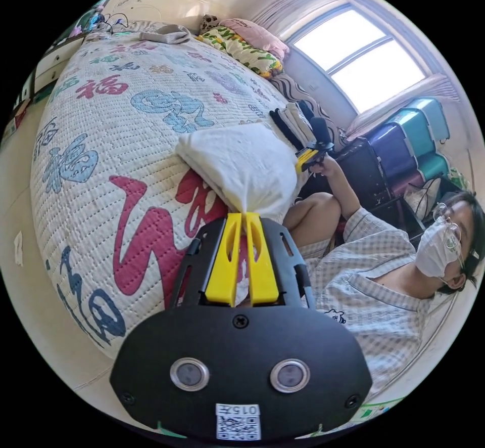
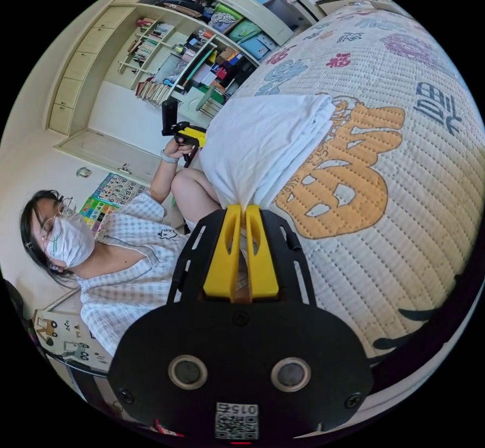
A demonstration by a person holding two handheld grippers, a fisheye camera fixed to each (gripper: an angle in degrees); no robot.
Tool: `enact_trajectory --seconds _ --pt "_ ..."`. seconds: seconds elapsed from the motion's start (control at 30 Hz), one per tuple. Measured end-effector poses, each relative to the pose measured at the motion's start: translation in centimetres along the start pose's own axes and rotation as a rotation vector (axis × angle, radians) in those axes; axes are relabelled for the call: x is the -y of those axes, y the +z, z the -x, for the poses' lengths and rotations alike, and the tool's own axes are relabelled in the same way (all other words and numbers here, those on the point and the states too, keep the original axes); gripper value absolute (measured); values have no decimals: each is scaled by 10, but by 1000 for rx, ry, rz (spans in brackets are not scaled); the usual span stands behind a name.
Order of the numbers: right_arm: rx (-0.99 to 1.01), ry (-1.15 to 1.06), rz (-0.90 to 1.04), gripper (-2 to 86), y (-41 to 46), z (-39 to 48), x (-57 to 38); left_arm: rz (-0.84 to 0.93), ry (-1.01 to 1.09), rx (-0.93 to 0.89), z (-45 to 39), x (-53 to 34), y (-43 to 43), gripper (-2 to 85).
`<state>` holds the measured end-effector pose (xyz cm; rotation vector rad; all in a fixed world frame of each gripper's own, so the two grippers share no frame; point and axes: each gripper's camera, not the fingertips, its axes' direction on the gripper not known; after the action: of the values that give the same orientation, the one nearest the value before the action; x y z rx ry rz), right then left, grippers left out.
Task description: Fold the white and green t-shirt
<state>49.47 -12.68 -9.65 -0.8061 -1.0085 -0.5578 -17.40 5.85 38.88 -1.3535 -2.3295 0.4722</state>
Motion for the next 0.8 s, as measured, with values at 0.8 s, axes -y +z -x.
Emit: enact_trajectory --seconds 0.8 --pt "86 118 -171 42 77 -192 -40 -60 -147 -213 135 -48 42 54"
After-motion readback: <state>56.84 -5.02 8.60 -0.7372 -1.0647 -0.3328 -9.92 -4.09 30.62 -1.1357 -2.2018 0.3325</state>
